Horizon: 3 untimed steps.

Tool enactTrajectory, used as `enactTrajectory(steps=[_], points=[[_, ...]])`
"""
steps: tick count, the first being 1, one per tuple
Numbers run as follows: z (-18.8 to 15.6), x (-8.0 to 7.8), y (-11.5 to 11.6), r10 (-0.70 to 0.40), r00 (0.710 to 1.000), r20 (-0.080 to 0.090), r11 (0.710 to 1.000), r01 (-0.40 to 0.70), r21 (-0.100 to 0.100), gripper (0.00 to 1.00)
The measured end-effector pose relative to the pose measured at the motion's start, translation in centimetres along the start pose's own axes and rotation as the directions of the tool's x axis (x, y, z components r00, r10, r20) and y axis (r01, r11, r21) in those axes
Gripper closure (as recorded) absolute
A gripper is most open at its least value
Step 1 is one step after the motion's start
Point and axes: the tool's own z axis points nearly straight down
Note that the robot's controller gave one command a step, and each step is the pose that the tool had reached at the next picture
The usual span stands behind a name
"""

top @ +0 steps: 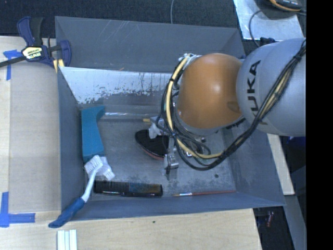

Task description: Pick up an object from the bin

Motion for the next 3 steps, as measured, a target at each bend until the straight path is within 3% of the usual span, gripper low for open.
enactTrajectory(steps=[1, 2, 3], points=[[2.2, -0.3, 0.2, 0.124, 0.992, -0.001, 0.992, -0.124, 0.0, 0.0], [2.3, -0.6, 0.5, 0.147, 0.989, -0.002, 0.989, -0.147, 0.0, 0.0], [9.3, 1.0, 0.2, -0.024, 1.0, 0.008, 1.0, 0.024, 0.0, 0.0]])
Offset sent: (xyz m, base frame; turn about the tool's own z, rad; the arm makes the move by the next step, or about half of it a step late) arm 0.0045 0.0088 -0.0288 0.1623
